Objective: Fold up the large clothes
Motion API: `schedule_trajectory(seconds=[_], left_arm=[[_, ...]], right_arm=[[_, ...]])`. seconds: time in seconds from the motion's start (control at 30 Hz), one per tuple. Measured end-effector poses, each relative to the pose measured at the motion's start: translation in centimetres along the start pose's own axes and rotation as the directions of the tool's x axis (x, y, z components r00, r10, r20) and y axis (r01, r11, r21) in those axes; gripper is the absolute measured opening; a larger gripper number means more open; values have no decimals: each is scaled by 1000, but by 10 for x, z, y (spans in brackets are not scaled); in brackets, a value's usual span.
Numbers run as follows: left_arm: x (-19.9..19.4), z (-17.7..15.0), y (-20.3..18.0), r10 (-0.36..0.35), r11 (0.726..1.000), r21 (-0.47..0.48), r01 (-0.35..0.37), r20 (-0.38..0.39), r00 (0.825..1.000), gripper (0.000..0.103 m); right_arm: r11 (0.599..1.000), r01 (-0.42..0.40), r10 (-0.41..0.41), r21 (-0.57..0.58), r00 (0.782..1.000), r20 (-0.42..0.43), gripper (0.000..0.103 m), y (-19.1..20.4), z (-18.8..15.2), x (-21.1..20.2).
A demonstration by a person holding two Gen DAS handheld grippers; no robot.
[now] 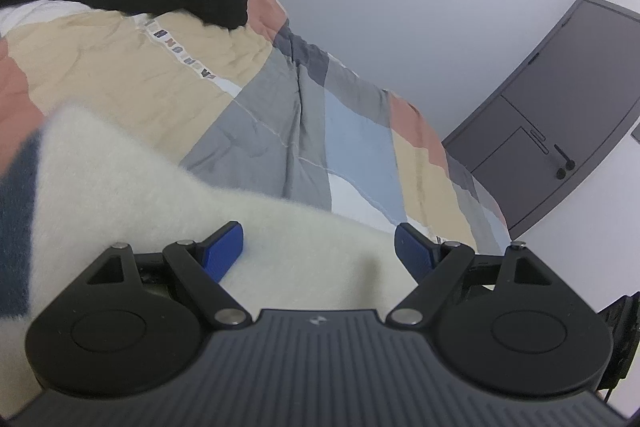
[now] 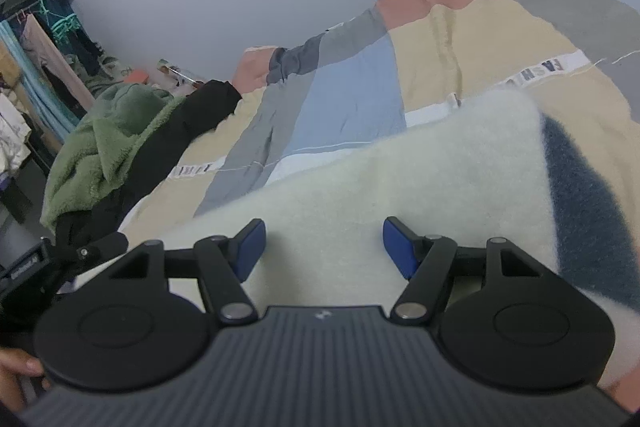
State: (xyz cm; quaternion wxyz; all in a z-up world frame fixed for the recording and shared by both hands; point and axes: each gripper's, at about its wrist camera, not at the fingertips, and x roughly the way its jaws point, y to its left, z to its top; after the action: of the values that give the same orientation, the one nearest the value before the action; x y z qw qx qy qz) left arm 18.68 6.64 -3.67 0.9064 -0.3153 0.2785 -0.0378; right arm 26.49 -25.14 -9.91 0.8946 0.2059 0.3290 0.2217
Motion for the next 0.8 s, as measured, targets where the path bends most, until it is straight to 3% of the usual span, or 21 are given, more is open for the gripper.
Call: schedule_trajectory(seconds=[0.2,0.47,0.63,0.73,0.8], left_arm=[[2,-6,-13,41,993,106,-44,24,999,86],[-35,3,-12,30,994,97,-44,138,990,86],[-63,12,-8,128,983,97,-157,255,958,86],[-74,16,-2,218,962,93,-256,301,928,87],[-76,19,8,252,954,85,-288,296,921,87]], right_arm=[[1000,11,-10,-25,1000,26,67,2,-4,5],[993,80,-74,-84,995,71,67,16,3,-17],[983,149,-136,-111,984,119,69,10,13,-44],[969,223,-204,-105,965,166,85,-1,22,-61],[963,258,-240,-84,954,180,86,-11,28,-69]])
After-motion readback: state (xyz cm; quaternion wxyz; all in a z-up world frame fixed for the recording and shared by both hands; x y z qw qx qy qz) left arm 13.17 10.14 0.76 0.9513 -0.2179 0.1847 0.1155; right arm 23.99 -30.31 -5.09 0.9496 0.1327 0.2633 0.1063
